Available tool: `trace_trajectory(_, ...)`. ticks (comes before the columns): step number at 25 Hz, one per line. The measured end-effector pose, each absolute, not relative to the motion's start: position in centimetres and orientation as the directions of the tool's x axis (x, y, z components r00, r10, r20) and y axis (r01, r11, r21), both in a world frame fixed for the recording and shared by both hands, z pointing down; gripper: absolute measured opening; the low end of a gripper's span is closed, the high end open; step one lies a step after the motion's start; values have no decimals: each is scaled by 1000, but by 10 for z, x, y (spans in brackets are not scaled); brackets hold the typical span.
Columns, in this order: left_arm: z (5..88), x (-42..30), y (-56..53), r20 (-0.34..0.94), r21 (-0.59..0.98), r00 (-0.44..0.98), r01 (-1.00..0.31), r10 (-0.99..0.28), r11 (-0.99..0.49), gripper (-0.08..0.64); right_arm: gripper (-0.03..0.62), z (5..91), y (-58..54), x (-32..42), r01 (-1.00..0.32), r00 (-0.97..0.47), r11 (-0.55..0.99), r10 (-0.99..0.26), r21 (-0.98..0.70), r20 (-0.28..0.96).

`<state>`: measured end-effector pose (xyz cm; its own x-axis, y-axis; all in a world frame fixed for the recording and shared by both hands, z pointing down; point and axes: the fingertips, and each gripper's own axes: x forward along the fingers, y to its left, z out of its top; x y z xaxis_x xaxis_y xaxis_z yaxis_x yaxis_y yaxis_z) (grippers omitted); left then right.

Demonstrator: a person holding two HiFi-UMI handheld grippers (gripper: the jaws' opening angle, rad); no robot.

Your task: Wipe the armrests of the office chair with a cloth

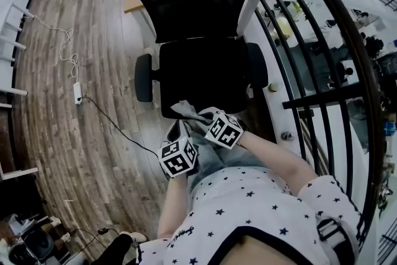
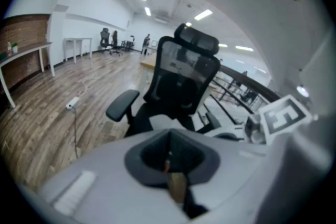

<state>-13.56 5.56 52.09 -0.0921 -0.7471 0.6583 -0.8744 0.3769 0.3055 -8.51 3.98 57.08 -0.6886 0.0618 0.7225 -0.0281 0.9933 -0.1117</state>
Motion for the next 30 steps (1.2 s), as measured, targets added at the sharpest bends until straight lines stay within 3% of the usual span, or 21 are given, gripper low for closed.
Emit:
trace_trajectory(11,497,-83,55,631,294,-46,-909,-774,294,6,29,525,31,-24,-207,-773,968,-73,-140,630)
trace_trajectory(30,471,-24,64,572,259,-45,-938,-819,232,6,30,472,41,52,-301,-828,948,-206,-103,521)
